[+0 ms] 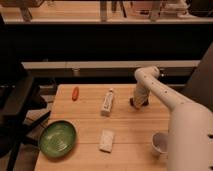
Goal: Push the eraser across the table
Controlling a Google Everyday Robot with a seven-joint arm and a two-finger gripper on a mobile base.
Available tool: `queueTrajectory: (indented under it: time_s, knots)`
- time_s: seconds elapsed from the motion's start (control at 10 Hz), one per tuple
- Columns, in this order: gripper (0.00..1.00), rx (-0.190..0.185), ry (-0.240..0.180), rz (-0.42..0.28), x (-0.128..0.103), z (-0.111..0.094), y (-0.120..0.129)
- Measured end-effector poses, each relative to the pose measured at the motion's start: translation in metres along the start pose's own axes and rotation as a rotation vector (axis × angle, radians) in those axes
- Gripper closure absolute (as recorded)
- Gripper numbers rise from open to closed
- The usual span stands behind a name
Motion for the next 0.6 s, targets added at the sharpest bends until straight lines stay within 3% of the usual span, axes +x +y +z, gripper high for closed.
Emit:
queueTrajectory:
  time_s: [0.4, 0.6]
  knots:
    - [1.0, 0.014, 0.053, 0.028, 0.025, 0.0, -0.02]
    - [1.0, 0.0, 0.04, 0.03, 0.036, -0.001, -0.02]
